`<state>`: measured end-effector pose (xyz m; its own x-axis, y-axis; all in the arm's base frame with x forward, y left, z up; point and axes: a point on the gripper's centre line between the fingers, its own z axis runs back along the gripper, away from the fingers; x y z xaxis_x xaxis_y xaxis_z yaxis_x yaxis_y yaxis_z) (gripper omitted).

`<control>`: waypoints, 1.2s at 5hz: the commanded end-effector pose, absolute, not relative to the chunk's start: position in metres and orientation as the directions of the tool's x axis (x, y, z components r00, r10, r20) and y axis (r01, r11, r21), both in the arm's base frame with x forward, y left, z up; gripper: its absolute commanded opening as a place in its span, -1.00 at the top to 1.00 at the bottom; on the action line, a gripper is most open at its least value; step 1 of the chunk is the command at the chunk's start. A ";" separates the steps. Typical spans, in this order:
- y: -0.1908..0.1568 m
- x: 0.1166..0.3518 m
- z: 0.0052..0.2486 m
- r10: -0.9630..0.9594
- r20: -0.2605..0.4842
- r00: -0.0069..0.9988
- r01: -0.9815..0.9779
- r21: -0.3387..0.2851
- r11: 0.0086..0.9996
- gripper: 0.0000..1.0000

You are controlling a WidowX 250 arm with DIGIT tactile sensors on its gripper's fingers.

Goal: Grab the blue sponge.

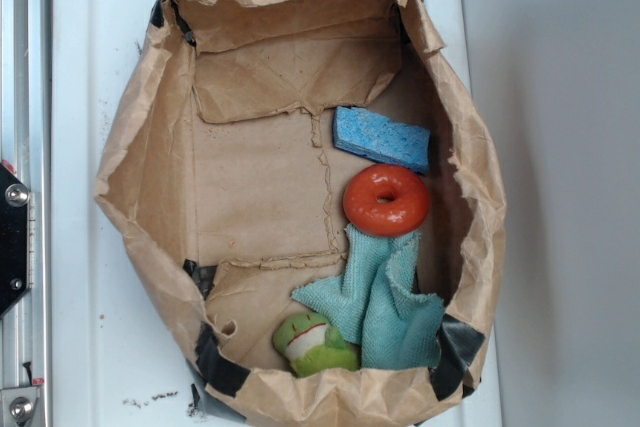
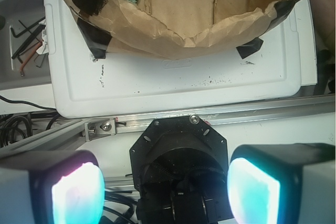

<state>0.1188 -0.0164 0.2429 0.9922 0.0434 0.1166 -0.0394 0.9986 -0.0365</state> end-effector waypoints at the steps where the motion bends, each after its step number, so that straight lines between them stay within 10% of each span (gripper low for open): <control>1: -0.016 0.119 0.243 0.043 0.117 0.992 -0.039 -0.037 0.999 -1.00; 2: -0.014 0.169 0.209 -0.057 0.134 0.989 0.048 0.074 0.996 -1.00; 4: 0.020 0.250 0.167 -0.228 0.281 0.932 0.219 0.064 0.974 -1.00; 6: 0.059 0.249 0.187 -0.320 0.349 0.881 0.347 -0.017 0.938 -1.00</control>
